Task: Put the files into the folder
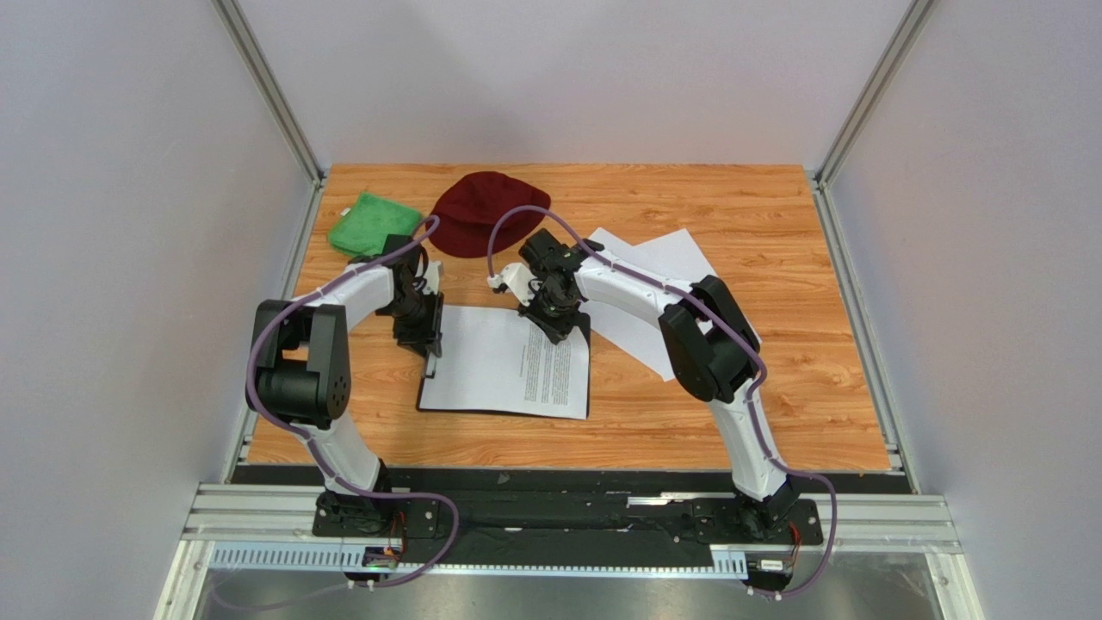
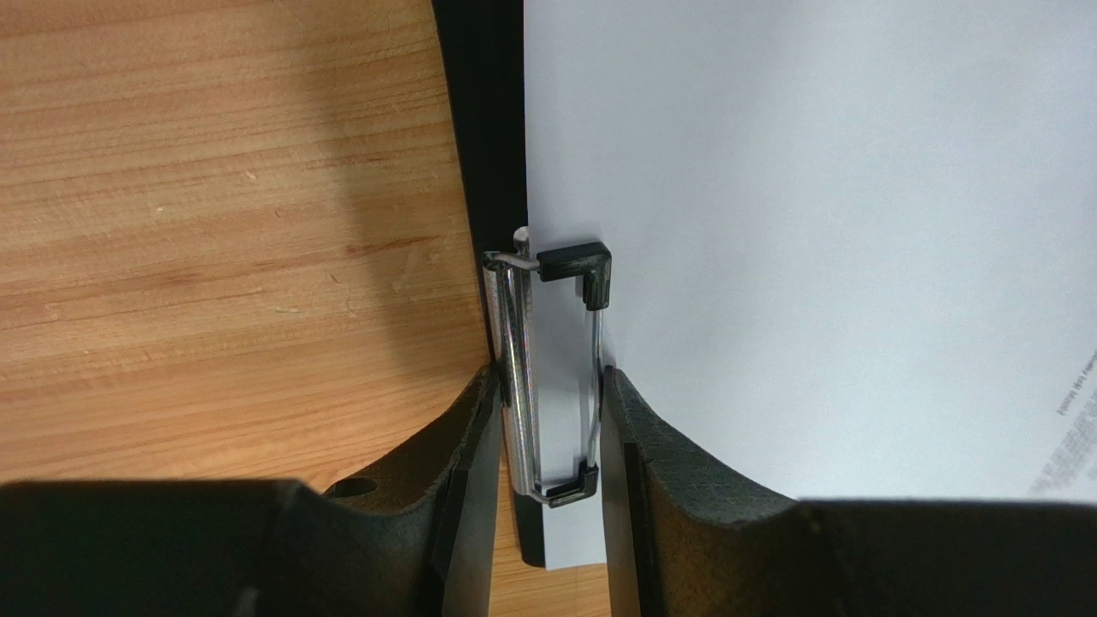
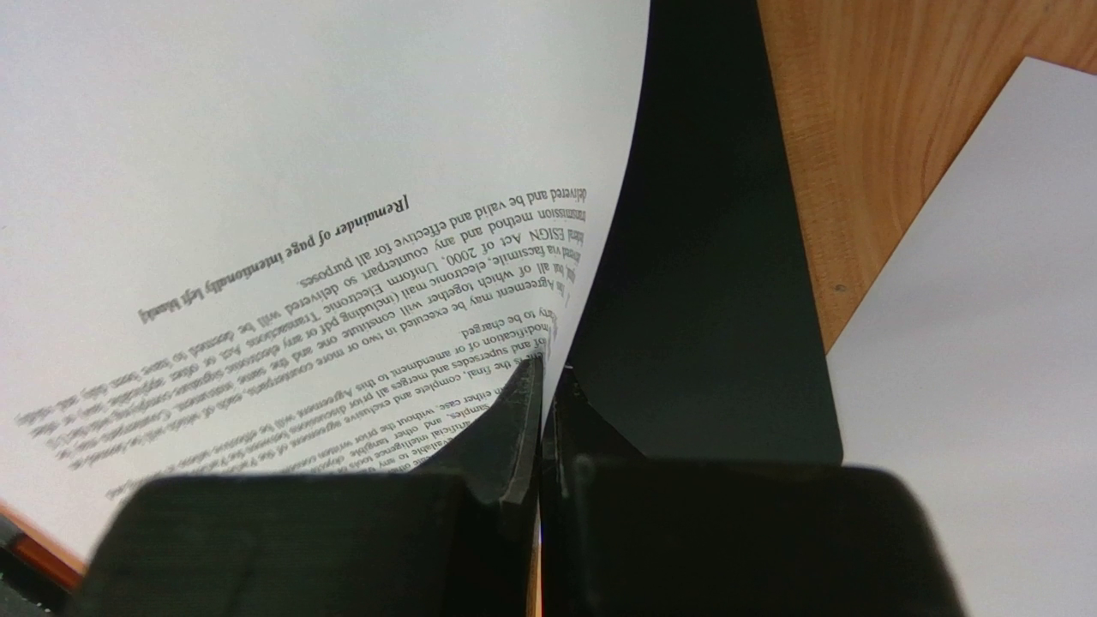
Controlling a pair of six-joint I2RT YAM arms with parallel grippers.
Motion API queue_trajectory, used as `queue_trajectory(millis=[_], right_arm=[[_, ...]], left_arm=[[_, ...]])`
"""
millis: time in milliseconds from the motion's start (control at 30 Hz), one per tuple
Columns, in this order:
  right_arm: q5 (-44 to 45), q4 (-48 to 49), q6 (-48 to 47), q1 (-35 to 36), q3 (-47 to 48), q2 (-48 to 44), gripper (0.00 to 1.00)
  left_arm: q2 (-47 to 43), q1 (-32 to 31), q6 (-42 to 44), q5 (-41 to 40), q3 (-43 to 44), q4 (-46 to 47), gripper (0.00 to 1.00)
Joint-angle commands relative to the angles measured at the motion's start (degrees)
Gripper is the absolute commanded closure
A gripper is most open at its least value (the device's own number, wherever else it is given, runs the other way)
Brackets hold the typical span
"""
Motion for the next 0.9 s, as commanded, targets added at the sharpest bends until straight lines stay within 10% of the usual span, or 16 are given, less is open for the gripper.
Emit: queue_trajectory(millis=[0, 867], right_arm=[[-0.1, -0.1, -1.8, 0.1, 2.7, 1.4, 1.0], [0.8, 0.6, 2.9, 0.3, 4.0, 0.5, 0.72]], left_arm=[[-2.0, -0.3, 0.9, 0.1, 1.1, -0.2, 1.0], [0.4, -1.5, -0.9, -3.9, 2.9, -1.8, 0.95]])
